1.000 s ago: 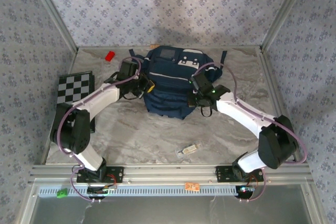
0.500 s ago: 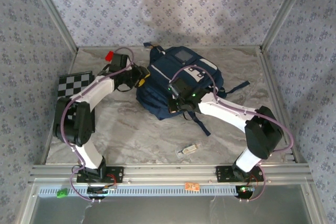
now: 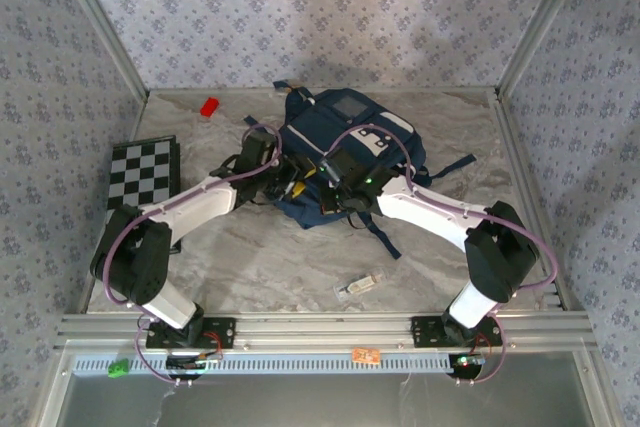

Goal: Pack the student bag

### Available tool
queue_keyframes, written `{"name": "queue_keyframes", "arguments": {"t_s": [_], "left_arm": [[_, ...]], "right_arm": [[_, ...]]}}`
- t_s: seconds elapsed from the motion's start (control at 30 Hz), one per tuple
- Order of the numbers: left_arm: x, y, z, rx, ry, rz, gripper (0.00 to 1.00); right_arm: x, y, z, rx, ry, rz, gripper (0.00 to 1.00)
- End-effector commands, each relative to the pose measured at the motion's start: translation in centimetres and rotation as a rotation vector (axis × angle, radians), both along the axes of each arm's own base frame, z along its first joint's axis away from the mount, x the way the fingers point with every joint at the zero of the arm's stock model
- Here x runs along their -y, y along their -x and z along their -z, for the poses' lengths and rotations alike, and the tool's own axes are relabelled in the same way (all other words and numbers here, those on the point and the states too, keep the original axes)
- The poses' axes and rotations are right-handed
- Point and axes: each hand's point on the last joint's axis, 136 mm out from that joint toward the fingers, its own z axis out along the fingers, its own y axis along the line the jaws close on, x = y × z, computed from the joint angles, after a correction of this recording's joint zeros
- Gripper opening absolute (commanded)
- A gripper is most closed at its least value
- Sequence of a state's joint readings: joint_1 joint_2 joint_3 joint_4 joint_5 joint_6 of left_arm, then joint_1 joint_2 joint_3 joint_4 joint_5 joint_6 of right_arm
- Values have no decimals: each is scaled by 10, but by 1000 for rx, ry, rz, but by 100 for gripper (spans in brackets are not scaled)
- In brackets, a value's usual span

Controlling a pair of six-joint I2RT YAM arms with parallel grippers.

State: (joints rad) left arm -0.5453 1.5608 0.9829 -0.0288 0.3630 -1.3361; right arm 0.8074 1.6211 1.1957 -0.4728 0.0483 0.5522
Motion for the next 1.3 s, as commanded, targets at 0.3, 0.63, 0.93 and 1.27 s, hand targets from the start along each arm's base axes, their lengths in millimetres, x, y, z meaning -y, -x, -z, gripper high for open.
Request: {"name": "queue_keyframes", "arguments": {"t_s": [0.3, 0.63, 0.93, 1.27], "left_arm": [[-33, -19, 12, 0, -120, -139, 6], [-50, -30, -13, 54, -110, -116, 0], [-56, -36, -37, 107, -96, -44, 0], [-84, -36, -20, 67, -115, -61, 0]], "right_arm": [[37, 4, 2, 11, 102, 86, 0], [82, 8, 6, -7, 139, 146, 0], [117, -3, 12, -36, 177, 194, 0], [150, -33, 22, -37, 173, 270, 0]]}}
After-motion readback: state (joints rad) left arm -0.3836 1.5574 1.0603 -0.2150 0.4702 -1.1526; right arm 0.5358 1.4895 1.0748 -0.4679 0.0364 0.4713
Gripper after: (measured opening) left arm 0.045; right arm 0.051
